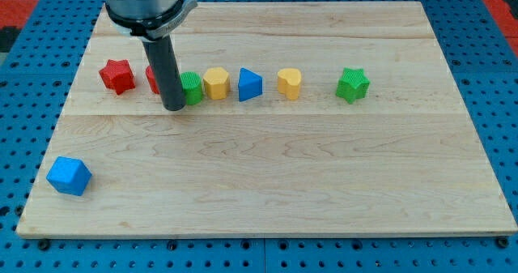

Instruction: Slide the cube towards the triangle

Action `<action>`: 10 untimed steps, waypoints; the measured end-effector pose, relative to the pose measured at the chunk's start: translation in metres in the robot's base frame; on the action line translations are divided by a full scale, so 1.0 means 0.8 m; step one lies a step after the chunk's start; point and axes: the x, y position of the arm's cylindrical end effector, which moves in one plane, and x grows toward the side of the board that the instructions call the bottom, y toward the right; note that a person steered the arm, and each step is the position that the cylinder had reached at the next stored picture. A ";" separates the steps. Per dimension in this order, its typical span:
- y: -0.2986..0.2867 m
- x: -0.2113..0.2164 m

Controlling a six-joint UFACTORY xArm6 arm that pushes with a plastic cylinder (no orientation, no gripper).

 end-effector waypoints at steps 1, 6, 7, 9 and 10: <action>0.009 -0.012; -0.196 0.160; -0.143 0.170; 0.005 0.140; 0.061 0.119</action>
